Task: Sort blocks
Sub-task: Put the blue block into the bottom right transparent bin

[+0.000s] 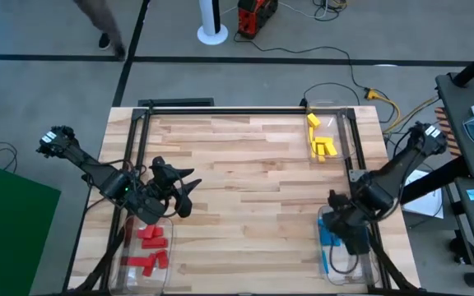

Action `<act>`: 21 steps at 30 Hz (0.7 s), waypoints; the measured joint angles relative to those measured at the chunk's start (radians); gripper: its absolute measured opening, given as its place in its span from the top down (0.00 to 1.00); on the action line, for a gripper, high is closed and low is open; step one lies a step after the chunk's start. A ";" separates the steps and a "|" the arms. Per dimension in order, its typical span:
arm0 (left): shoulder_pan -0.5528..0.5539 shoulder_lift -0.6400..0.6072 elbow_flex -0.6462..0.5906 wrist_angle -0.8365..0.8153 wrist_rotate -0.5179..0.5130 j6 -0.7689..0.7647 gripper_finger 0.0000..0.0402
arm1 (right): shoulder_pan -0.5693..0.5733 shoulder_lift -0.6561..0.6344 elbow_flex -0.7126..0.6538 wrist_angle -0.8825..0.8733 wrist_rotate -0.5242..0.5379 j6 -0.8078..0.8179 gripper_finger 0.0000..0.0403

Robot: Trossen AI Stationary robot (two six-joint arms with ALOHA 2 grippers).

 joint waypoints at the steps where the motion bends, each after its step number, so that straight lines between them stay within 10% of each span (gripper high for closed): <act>1: 0.001 0.000 0.000 0.000 0.000 0.000 0.60 | 0.019 0.004 -0.006 0.024 -0.001 0.028 0.88; 11: 0.027 0.000 0.000 0.001 0.014 0.042 0.60 | 0.164 0.095 -0.013 0.215 -0.002 0.210 0.70; 21: 0.061 0.000 0.000 0.009 0.066 0.079 0.60 | 0.163 0.115 0.005 0.199 0.001 0.235 0.77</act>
